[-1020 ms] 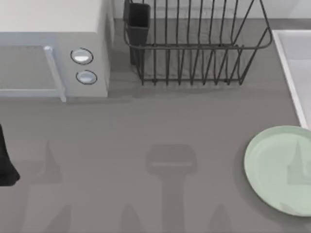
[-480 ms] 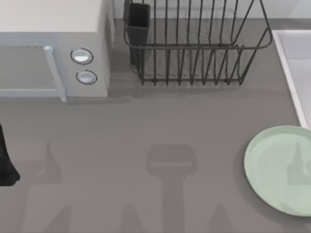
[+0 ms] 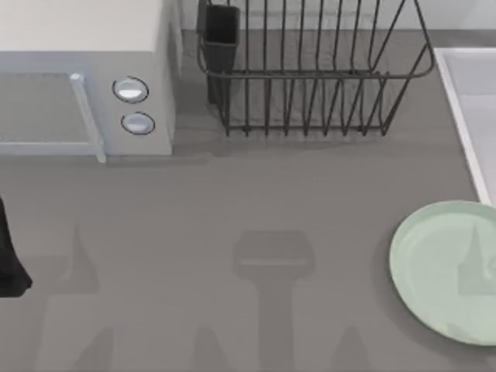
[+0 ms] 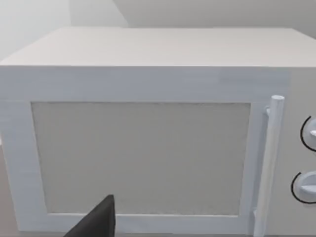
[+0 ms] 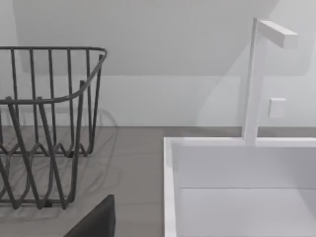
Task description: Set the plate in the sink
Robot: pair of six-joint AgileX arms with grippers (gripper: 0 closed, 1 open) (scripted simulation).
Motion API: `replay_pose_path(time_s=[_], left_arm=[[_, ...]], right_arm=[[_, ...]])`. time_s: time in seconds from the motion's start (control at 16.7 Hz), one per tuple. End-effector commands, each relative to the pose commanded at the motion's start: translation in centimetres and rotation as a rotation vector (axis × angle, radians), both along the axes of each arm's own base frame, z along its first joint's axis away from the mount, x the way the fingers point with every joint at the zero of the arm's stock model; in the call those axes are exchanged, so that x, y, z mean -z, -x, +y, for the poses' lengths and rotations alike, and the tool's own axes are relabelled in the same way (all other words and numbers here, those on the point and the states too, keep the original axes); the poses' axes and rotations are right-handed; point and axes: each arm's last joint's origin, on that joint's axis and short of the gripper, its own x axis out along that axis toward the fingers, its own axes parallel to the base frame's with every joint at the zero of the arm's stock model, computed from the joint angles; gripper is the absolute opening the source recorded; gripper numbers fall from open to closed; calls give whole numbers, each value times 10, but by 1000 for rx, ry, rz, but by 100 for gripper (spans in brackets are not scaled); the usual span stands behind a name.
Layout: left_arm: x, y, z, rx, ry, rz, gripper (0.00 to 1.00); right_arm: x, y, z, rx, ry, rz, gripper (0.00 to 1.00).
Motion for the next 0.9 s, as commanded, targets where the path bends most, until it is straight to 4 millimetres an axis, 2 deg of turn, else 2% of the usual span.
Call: replay_pose_path(time_s=[0.3, 0.54, 0.72, 0.9], left_arm=[[0, 0, 0, 0, 0, 0, 100], [0, 0, 0, 0, 0, 0, 100], [0, 0, 0, 0, 0, 0, 100], [0, 0, 0, 0, 0, 0, 100]], right_arm=[[-5, 0, 1, -11, -11, 27, 100], [-31, -6, 8, -63, -65, 193, 100], [-55, -23, 18, -107, -111, 408, 100], [-75, -54, 36, -134, -140, 671, 100]])
